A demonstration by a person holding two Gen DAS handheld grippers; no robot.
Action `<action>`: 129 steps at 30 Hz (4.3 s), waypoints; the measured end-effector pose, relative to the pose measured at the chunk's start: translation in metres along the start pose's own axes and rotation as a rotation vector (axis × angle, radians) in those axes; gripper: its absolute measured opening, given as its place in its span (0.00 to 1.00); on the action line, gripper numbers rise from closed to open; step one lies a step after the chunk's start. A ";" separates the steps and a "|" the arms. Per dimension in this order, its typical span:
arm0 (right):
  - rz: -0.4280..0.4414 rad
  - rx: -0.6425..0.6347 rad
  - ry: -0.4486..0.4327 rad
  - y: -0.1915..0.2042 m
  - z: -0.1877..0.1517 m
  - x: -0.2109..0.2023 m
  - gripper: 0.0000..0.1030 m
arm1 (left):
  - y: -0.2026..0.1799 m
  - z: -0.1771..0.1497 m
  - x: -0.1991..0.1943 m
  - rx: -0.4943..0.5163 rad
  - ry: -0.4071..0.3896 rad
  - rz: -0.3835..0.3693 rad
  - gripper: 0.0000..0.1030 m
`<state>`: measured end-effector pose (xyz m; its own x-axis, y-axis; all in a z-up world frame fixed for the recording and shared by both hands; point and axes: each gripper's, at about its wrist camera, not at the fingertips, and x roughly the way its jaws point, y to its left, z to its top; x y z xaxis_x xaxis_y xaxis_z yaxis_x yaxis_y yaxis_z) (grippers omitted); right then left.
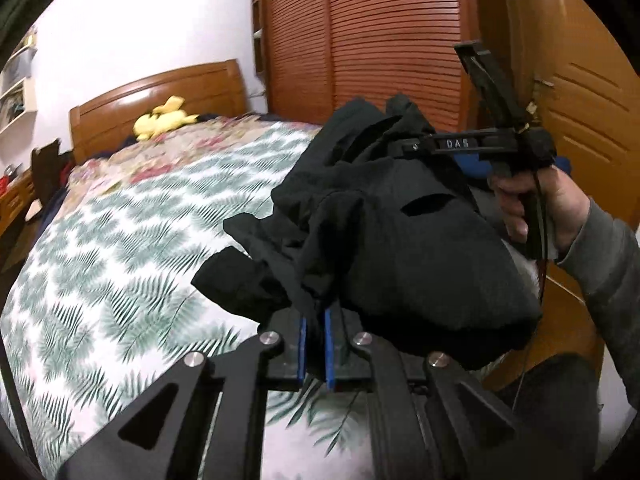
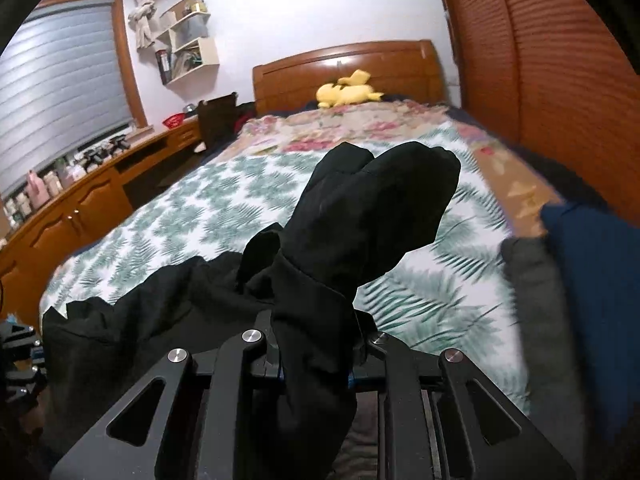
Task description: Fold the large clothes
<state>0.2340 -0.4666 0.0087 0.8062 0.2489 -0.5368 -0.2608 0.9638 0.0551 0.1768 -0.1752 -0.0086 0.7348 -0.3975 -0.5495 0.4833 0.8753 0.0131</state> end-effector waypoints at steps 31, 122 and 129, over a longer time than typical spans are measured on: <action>-0.593 -0.260 0.337 -0.242 0.090 -0.091 0.16 | -0.248 0.194 0.136 0.166 0.003 -0.484 0.02; -0.024 -0.024 -0.136 0.265 -0.079 -0.088 0.83 | 0.131 -0.087 -0.193 -0.317 -0.083 0.368 0.29; -0.028 -0.021 -0.139 0.266 -0.079 -0.088 0.83 | 0.132 -0.089 -0.196 -0.333 -0.093 0.361 0.30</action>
<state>0.0517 -0.2401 0.0040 0.8786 0.2341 -0.4162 -0.2472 0.9687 0.0230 0.0540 0.0434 0.0264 0.8737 -0.0628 -0.4823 0.0237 0.9959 -0.0868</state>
